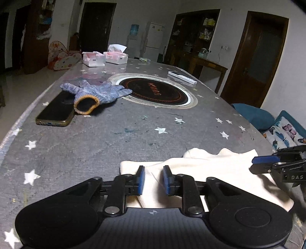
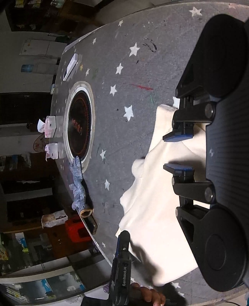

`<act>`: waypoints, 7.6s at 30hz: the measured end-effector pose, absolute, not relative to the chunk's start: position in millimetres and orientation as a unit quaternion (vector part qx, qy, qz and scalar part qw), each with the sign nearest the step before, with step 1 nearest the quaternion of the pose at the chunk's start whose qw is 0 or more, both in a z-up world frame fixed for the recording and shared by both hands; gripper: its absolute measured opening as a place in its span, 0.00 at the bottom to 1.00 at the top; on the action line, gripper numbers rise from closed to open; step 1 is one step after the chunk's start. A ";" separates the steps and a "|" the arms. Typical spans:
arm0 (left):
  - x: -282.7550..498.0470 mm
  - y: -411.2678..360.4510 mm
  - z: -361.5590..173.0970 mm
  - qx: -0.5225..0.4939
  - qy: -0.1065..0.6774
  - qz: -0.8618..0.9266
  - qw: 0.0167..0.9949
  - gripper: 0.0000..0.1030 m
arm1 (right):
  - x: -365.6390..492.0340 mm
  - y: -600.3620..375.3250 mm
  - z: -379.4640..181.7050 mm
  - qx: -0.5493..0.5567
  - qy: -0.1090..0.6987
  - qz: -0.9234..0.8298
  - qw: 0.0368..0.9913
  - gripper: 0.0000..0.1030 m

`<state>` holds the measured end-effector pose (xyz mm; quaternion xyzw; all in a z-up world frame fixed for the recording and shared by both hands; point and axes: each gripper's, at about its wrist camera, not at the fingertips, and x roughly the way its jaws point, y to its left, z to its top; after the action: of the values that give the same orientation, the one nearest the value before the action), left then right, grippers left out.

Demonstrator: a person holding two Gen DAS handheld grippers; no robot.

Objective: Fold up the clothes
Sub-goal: 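Open both tools wide and bring them to the shirt's side edge, then grasp the shirt edge with the right tool while the left tool grasps it too, then lift the gripped edge with both tools and fold it over the shirt, then lay the folded edge down and open both tools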

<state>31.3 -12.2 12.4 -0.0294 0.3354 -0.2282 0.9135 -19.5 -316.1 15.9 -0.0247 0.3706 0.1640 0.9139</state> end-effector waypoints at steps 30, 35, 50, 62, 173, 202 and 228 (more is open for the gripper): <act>-64.5 -3.8 33.6 -0.013 0.302 -0.191 0.934 1.00 | -93.0 -289.5 26.3 -0.018 0.308 0.121 0.943 0.95; -70.9 -3.9 32.3 -0.013 0.305 -0.187 0.934 1.00 | -102.0 -285.8 28.2 -0.017 0.296 0.122 0.947 1.00; -89.7 -5.6 36.3 -0.008 0.313 -0.169 0.934 1.00 | -129.3 -265.7 31.1 -0.026 0.274 0.145 0.950 1.00; -98.2 2.1 40.4 0.001 0.311 -0.144 0.939 1.00 | -133.3 -239.3 31.8 -0.060 0.284 0.185 0.939 1.00; 2.5 -30.7 48.6 -0.173 0.362 -0.258 0.879 0.15 | -82.9 -361.3 37.4 0.155 0.259 0.097 0.948 0.11; 6.7 -145.4 84.4 -0.121 0.355 -0.326 0.868 0.15 | -124.6 -437.2 86.4 0.117 0.201 0.015 0.973 0.10; 24.6 -186.4 47.4 -0.090 0.404 -0.311 0.856 0.15 | -94.8 -474.3 53.7 0.111 0.246 -0.019 0.963 0.05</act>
<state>24.6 -186.4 47.4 -0.0902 0.4041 -0.3105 0.8557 -94.8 -474.3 53.7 0.1108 0.2464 -0.0190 0.9626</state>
